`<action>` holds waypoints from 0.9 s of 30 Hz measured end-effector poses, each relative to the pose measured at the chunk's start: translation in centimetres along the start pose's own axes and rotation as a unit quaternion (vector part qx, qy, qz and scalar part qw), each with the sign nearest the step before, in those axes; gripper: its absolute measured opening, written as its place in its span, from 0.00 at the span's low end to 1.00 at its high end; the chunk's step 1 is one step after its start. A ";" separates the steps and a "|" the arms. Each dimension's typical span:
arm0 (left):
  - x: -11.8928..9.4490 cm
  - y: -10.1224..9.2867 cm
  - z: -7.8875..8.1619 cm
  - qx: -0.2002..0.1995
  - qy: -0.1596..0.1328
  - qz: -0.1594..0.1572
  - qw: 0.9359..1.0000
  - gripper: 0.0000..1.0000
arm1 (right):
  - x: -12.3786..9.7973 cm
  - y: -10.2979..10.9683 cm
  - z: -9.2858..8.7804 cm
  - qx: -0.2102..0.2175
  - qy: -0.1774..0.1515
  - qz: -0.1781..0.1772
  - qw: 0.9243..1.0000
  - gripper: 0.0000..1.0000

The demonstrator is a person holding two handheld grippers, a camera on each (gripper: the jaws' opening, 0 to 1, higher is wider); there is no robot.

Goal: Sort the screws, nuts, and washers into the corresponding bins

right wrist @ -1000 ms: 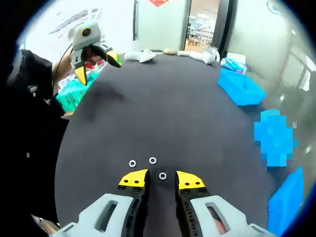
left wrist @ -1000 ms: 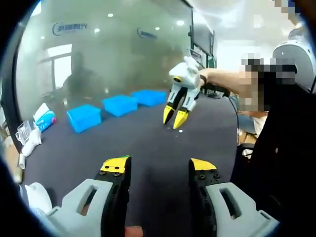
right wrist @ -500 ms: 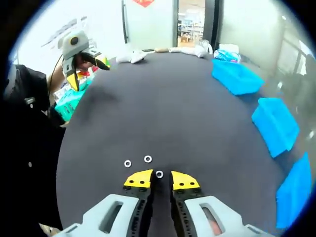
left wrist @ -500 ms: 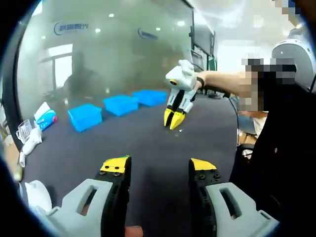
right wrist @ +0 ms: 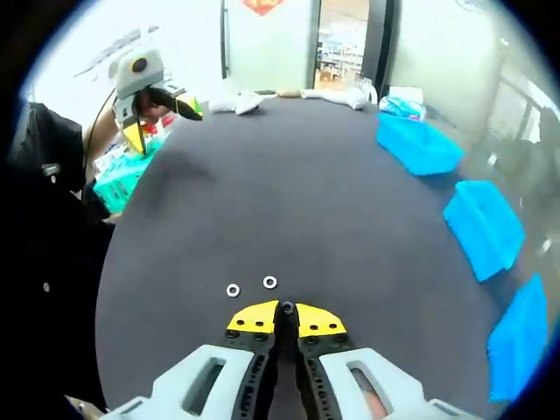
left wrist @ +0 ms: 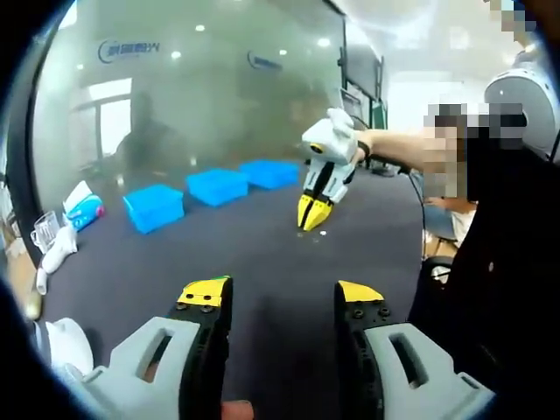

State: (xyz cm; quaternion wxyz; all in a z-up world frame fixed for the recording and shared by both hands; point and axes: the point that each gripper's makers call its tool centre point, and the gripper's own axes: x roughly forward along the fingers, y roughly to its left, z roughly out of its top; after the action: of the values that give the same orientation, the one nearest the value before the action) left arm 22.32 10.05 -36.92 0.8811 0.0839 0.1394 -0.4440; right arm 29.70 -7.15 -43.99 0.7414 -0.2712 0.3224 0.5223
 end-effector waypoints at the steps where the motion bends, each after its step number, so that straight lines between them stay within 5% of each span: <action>1: 0.0 0.0 0.0 -0.001 -0.001 0.001 1.000 0.45 | -0.1 0.1 0.0 0.002 -0.004 -0.001 1.000 0.03; 10: -0.5 0.2 0.1 -0.005 -0.008 0.013 1.000 0.45 | -1.8 0.7 0.0 0.025 -0.052 -0.025 0.998 0.03; 16: -0.8 0.5 0.4 -0.006 -0.016 0.024 1.000 0.45 | -3.9 0.2 1.2 0.052 -0.124 -0.068 0.989 0.03; 22: -1.2 0.9 0.4 -0.010 -0.021 0.041 0.999 0.45 | -6.2 0.0 1.5 0.077 -0.200 -0.133 0.968 0.03; 27: -1.4 1.1 0.7 -0.015 -0.028 0.050 0.998 0.45 | -8.4 -0.3 1.9 0.097 -0.262 -0.181 0.943 0.03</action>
State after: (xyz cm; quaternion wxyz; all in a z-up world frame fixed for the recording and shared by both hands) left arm 22.54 11.60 -35.80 0.9069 0.0655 0.1171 -0.3994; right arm 28.24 -10.86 -36.32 0.9044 -0.1056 0.1112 0.3983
